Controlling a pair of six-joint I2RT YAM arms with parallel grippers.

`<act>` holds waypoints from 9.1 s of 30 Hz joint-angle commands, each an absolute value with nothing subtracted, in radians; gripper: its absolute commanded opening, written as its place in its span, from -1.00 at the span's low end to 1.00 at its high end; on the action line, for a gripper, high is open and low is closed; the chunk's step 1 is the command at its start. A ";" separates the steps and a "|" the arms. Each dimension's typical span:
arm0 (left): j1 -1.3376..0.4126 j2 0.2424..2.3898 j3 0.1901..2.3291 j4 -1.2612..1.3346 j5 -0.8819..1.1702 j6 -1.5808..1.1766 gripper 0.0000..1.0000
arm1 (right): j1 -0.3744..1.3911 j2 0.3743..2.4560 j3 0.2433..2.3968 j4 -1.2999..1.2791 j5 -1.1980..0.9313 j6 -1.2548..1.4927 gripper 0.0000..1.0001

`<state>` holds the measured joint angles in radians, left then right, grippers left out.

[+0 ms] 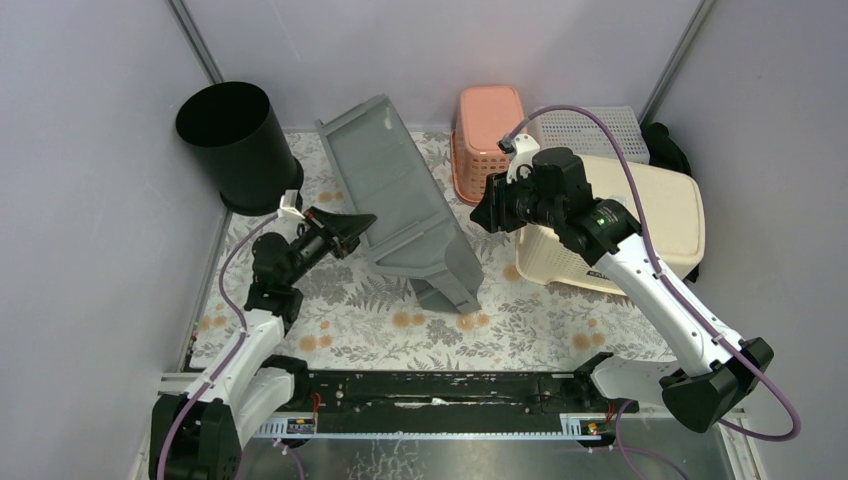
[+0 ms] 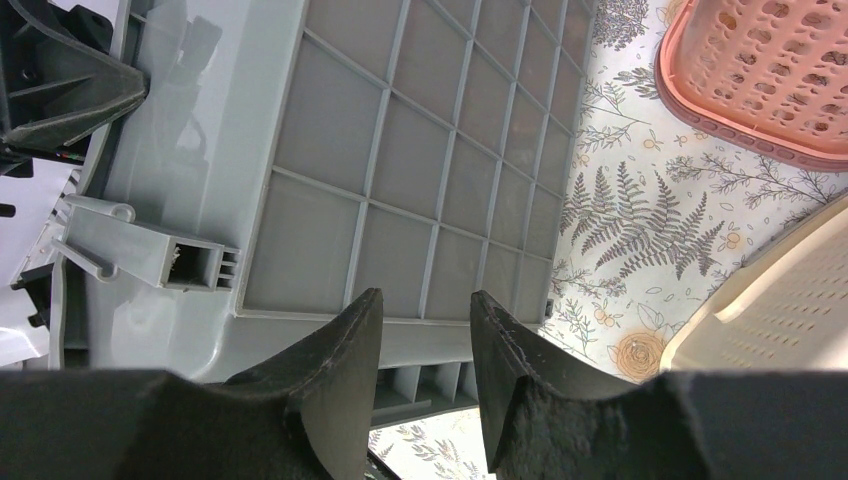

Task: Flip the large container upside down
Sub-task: Turn the container upside down at the center of the board, then move the container to the center of the board.

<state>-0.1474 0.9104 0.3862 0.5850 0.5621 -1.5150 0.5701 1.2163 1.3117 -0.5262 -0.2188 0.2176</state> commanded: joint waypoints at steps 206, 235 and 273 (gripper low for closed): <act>0.128 1.336 1.010 -0.112 -0.687 -1.432 1.00 | 0.781 1.538 1.097 -0.113 -0.461 0.354 0.99; -0.030 0.895 0.591 -0.176 -0.310 -1.184 0.97 | 0.780 1.690 1.392 -0.275 -0.456 0.341 0.99; -0.425 1.366 1.439 -0.492 -0.433 -0.621 1.00 | 0.789 1.593 1.326 -0.306 -0.426 0.330 1.00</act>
<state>-0.4259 1.2827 1.1774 -0.3435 -0.3676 -0.8398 0.7811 1.6718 1.3460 -0.3256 -0.4286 0.3435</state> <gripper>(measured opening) 0.996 0.994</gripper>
